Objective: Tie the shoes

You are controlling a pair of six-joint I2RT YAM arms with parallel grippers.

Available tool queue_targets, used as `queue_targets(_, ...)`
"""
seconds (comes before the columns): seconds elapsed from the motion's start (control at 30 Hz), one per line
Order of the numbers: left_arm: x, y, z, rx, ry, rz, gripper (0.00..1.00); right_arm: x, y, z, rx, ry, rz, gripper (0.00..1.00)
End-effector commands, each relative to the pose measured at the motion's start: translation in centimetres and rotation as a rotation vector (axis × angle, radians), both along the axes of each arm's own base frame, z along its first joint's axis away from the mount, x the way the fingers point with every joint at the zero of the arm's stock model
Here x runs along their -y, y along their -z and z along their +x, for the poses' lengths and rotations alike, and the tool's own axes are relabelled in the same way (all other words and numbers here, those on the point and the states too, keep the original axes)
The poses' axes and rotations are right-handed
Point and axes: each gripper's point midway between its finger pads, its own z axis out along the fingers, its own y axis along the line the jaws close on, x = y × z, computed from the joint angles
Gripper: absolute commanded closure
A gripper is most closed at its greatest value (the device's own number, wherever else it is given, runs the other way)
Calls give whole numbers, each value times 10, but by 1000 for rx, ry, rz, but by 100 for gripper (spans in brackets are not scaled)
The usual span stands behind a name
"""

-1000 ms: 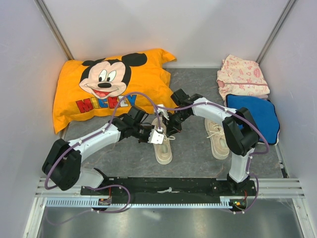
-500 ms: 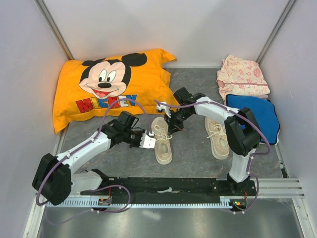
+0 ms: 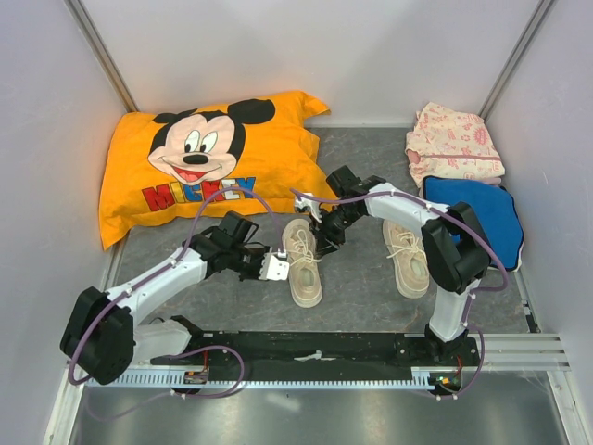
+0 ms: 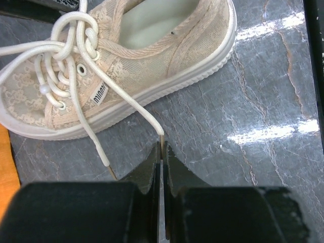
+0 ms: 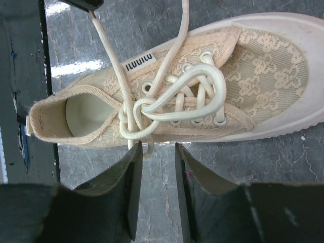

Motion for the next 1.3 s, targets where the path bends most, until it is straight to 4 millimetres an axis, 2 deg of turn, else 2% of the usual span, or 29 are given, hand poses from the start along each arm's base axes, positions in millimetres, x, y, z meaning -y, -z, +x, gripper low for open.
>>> queue_targets(0.0,10,-13,9,21,12,-43,98,-12,-21,5,52,-38,61,56)
queue_targets(0.1,11,-13,11,21,15,-43,98,-16,-23,5,71,-60,68,51)
queue_targets(0.27,13,-13,12,23,20,-45,98,-22,-26,3,80,-103,78,50)
queue_targets(0.43,13,-13,12,24,20,-46,98,-27,-25,1,61,-131,86,53)
queue_targets(0.67,12,-12,11,20,14,-43,98,-22,-8,-4,28,-154,47,63)
queue_targets(0.83,9,-10,8,12,9,-40,98,-21,-13,-10,14,-178,57,61)
queue_targets(0.87,8,-7,6,7,9,-36,98,-22,-14,-11,11,-180,61,63)
queue_targets(0.9,8,-7,6,6,7,-35,98,-22,-14,-13,10,-183,60,70)
queue_targets(0.93,8,-7,6,5,5,-35,98,-24,-13,-14,11,-188,58,80)
queue_targets(0.97,8,-7,6,3,3,-34,98,-24,-12,-14,10,-188,56,95)
queue_targets(1.0,7,-7,6,2,-1,-34,98,-25,-13,-12,12,-182,55,100)
queue_targets(1.1,5,-7,6,-3,-22,-32,98,-25,-16,-7,10,-137,33,100)
queue_targets(1.2,-1,-2,0,4,-27,-24,98,-23,-21,12,17,0,24,100)
queue_targets(1.23,-6,6,-5,-4,-21,-11,98,-23,-25,25,42,54,34,100)
queue_targets(1.27,-8,7,-7,6,-16,-7,97,-21,-29,24,16,105,32,100)
